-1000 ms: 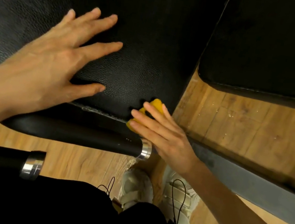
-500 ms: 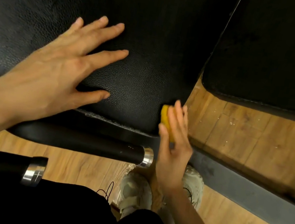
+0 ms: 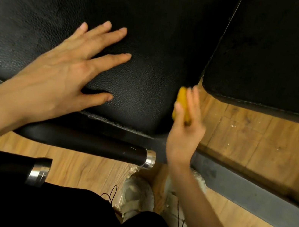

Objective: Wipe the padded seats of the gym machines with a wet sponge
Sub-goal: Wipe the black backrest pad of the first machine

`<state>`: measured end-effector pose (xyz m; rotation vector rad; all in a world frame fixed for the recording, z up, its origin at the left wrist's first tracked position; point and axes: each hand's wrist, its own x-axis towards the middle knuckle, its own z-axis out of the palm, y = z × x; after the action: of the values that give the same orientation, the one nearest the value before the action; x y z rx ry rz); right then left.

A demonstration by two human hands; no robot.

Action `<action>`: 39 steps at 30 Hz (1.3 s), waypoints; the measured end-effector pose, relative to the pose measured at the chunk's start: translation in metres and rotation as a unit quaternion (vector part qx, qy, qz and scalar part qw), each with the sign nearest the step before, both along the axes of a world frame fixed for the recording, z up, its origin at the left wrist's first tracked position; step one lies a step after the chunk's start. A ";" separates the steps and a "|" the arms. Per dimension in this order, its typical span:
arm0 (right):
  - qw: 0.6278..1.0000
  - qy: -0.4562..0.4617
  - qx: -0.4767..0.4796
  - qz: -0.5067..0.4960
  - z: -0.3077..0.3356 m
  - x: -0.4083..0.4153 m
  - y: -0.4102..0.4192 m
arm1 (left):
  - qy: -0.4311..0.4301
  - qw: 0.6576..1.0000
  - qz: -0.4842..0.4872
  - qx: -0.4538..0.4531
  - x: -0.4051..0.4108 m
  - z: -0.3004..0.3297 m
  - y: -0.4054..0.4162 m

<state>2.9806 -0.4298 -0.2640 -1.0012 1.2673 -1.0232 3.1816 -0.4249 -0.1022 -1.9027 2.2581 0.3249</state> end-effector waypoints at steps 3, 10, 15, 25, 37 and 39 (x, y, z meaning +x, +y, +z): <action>0.999 0.006 0.002 -0.048 0.005 0.010 -0.034 | -0.002 1.000 -0.003 -0.008 0.002 0.001 -0.002; 0.986 0.064 -0.108 0.110 0.011 -0.001 0.011 | 0.001 1.000 0.002 -0.010 0.000 0.000 0.001; 0.996 0.075 -0.054 0.006 0.016 0.022 -0.031 | -0.007 1.000 0.007 0.010 -0.003 0.008 0.002; 0.985 0.166 -0.033 0.046 0.032 0.006 -0.002 | 0.016 0.995 0.082 0.055 -0.028 0.029 0.022; 0.949 0.256 0.025 0.180 0.060 -0.017 -0.012 | 0.011 0.995 0.075 -0.067 -0.039 0.017 0.031; 0.943 0.271 0.025 0.191 0.059 -0.019 -0.017 | 0.010 0.994 0.094 -0.053 -0.037 0.012 0.030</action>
<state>2.9619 -0.4472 -0.2047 -1.4838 1.4472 -0.4194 3.1445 -0.3946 -0.0898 -2.1826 2.1512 0.2536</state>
